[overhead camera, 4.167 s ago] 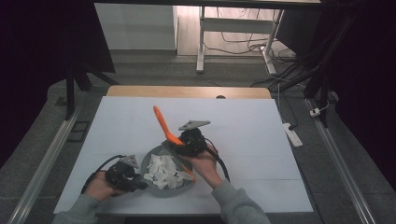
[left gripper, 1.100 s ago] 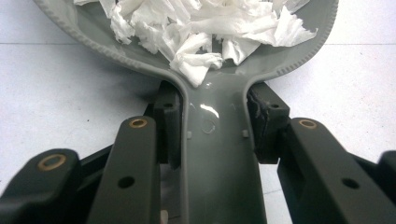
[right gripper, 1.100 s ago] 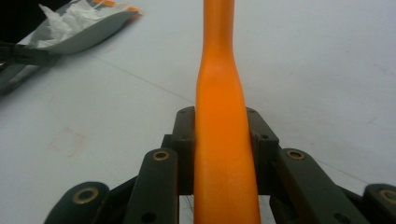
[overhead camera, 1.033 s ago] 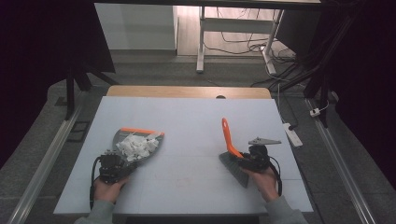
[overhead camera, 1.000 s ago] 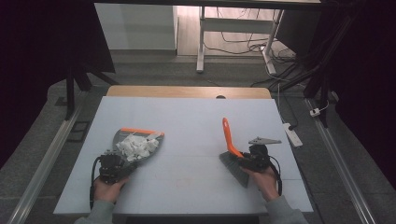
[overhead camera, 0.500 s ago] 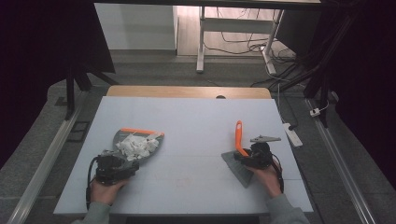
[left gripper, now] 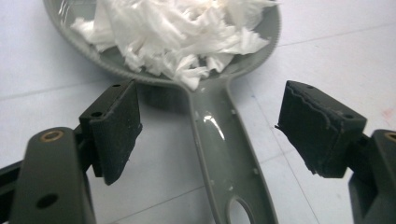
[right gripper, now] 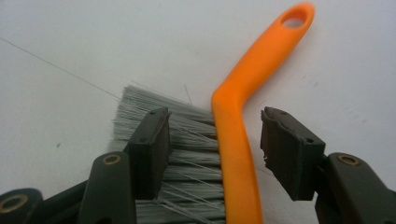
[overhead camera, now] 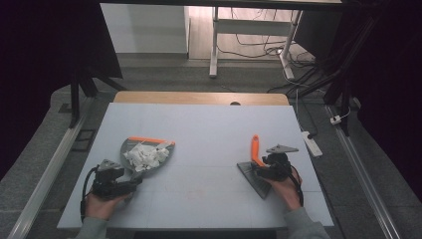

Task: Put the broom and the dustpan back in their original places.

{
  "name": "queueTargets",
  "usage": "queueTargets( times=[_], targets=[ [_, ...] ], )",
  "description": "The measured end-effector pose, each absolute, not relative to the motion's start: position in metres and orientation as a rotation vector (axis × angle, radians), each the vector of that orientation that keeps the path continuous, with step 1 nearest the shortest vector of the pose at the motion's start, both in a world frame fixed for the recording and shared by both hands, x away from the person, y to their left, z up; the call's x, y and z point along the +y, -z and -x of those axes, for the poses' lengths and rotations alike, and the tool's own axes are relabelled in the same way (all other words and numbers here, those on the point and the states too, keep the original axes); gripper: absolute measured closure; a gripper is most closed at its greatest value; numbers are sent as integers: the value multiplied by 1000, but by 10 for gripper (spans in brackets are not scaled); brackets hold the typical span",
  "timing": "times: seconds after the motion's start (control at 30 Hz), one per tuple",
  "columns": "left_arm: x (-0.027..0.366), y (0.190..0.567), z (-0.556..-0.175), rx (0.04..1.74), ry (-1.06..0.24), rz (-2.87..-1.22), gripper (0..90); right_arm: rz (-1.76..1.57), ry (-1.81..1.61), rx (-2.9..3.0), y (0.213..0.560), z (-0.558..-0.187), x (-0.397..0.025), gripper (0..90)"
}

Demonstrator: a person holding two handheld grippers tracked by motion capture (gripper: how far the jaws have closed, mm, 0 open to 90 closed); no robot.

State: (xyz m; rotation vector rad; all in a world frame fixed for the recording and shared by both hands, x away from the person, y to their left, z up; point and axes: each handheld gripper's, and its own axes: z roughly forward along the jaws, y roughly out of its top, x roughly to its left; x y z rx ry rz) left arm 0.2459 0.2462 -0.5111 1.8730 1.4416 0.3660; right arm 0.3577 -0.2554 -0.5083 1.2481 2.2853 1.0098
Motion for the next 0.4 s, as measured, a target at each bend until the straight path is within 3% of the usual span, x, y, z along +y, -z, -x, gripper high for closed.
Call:
queueTargets(
  times=[0.4],
  targets=[
    [250,508,-246,1247,-277,-1937,255,-952,-1204,2346,494,-323,-271,461]
  ],
)
